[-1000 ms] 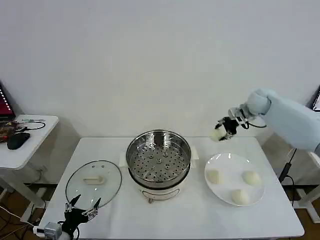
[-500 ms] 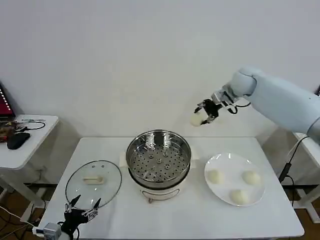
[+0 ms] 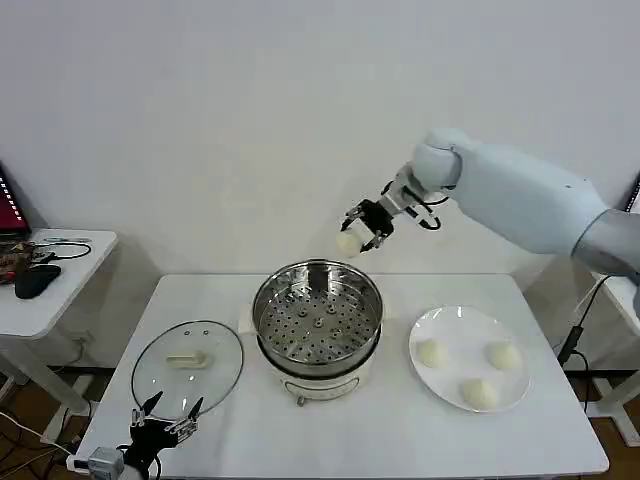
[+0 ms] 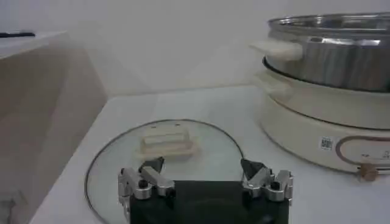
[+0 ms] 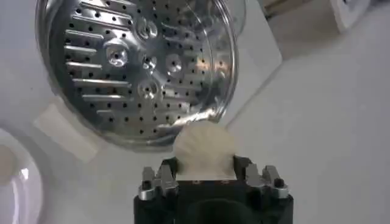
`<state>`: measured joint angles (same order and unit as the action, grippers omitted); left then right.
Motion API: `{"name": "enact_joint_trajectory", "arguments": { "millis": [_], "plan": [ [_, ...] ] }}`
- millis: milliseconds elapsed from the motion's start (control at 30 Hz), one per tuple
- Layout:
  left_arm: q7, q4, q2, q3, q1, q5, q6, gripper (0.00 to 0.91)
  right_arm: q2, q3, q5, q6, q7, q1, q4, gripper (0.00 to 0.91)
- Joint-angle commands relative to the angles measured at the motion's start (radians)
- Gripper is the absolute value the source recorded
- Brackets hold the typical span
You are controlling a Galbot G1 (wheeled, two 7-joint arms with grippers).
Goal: Take steamed baozi put them in steamer then cover it.
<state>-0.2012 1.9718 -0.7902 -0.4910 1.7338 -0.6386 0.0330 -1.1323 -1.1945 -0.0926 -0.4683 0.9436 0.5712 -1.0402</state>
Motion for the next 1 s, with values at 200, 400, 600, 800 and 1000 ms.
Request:
{"name": "enact_joint_trajectory", "arguments": {
  "millis": [200, 400, 600, 800, 1000],
  "plan": [
    [0.000, 0.003, -0.003, 0.001, -0.002, -0.001, 0.000, 0.907, -0.092, -0.013, 0.173, -0.138, -0.055, -0.047, 0.005, 0.615],
    [-0.002, 0.002, -0.010, 0.006, -0.007, -0.001, 0.002, 0.907, -0.106, -0.006, 0.263, -0.190, -0.095, -0.091, 0.028, 0.615],
    [-0.002, -0.001, -0.010, 0.008, -0.008, -0.001, 0.002, 0.907, -0.116, 0.001, 0.332, -0.220, -0.120, -0.119, 0.031, 0.615],
    [-0.002, -0.001, -0.010, 0.009, -0.008, -0.001, 0.002, 0.907, -0.123, 0.013, 0.390, -0.237, -0.132, -0.144, 0.037, 0.615],
    [-0.002, 0.000, -0.009, 0.008, -0.007, -0.002, 0.002, 0.907, -0.128, 0.016, 0.415, -0.244, -0.141, -0.163, 0.051, 0.615]
  ]
}}
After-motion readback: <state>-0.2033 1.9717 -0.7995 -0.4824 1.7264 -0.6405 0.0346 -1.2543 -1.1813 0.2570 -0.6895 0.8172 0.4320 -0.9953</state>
